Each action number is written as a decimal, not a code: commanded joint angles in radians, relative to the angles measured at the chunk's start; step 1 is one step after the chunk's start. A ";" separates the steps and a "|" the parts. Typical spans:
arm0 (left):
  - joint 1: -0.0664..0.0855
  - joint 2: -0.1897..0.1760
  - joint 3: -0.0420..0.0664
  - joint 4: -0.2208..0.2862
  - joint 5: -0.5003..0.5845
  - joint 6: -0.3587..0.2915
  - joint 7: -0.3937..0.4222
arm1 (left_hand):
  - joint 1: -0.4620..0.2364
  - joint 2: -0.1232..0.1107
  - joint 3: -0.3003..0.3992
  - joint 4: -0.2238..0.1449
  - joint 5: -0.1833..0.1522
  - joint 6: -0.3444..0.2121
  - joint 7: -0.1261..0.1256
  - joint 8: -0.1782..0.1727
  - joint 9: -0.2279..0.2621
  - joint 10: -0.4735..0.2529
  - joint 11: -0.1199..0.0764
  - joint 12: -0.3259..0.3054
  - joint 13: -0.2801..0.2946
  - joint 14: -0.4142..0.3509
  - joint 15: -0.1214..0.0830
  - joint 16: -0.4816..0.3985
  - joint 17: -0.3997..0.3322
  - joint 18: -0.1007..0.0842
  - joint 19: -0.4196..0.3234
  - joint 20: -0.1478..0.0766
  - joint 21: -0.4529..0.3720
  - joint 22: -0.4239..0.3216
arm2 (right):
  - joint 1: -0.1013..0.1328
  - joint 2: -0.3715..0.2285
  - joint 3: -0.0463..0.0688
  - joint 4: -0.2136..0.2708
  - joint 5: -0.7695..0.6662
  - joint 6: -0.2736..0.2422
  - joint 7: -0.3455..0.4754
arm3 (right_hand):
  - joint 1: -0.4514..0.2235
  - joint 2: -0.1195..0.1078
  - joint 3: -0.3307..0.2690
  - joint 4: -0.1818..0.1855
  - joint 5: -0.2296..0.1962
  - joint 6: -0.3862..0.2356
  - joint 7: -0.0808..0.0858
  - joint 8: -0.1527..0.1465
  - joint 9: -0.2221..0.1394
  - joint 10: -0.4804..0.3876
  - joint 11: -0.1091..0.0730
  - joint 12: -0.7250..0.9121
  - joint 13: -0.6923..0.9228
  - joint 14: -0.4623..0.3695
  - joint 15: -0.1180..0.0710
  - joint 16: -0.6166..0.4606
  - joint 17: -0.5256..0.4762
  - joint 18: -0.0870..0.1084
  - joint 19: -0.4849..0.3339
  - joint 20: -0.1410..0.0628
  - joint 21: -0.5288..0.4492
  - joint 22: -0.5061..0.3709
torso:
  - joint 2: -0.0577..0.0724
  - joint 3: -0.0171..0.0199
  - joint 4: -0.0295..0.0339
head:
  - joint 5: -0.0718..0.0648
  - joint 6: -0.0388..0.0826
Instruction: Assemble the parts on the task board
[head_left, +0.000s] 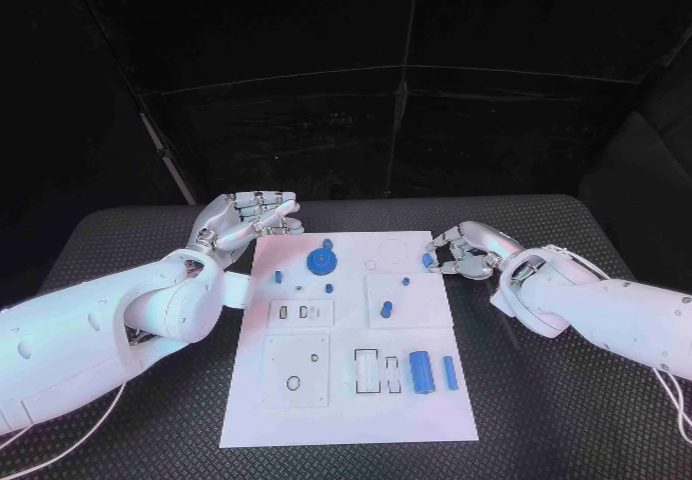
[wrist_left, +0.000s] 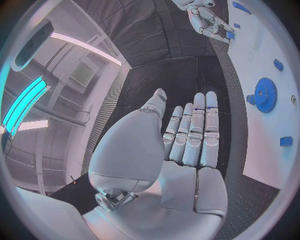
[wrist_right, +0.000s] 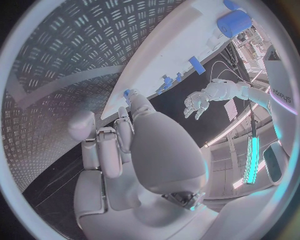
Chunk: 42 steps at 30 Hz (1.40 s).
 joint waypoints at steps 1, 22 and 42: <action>0.001 0.001 0.001 0.001 -0.003 0.013 0.004 | 0.000 0.012 -0.004 0.000 0.000 0.009 0.000 -0.006 -0.001 0.009 -0.001 -0.002 0.000 0.003 0.002 -0.004 0.001 0.011 0.008 0.001 -0.006 -0.001 | 0.000 0.002 0.000 0.001 -0.001 0.008 0.018 | 0.004 -0.010 0.005 -0.004 -0.004 0.009 0.000 0.002 -0.001 0.010 -0.005 0.004 -0.105 0.091 -0.007 0.004 0.202 -0.017 0.008 0.000 0.006 0.001 | 0.000 -0.0003 0.0007 | -0.001 -0.001; 0.001 0.002 0.001 0.000 -0.003 0.015 0.000 | 0.000 0.012 -0.005 0.000 0.000 0.009 0.000 -0.007 -0.001 0.009 -0.001 -0.002 0.000 0.003 0.002 -0.004 0.001 0.011 0.008 0.001 -0.006 -0.001 | 0.000 0.014 0.000 -0.002 -0.001 0.011 0.028 | -0.004 -0.005 0.028 -0.016 -0.027 0.036 -0.004 0.006 0.000 0.019 -0.007 0.015 -0.093 0.092 -0.008 0.005 0.207 -0.018 0.010 0.000 0.010 0.006 | 0.000 0.0002 0.0002 | 0.000 -0.004; 0.001 0.002 0.001 0.000 -0.003 0.014 -0.002 | 0.000 0.011 -0.005 0.000 0.000 0.009 0.000 -0.007 -0.001 0.009 -0.001 -0.003 0.000 0.003 0.002 -0.005 0.001 0.011 0.008 0.001 -0.006 -0.001 | 0.000 0.019 0.000 -0.007 -0.001 0.001 0.025 | -0.030 0.019 0.073 -0.024 -0.029 0.128 -0.034 0.037 0.004 0.033 -0.032 0.031 -0.074 0.093 -0.028 0.008 0.215 -0.019 0.015 -0.017 0.016 0.017 | -0.001 0.0001 0.0006 | 0.000 -0.007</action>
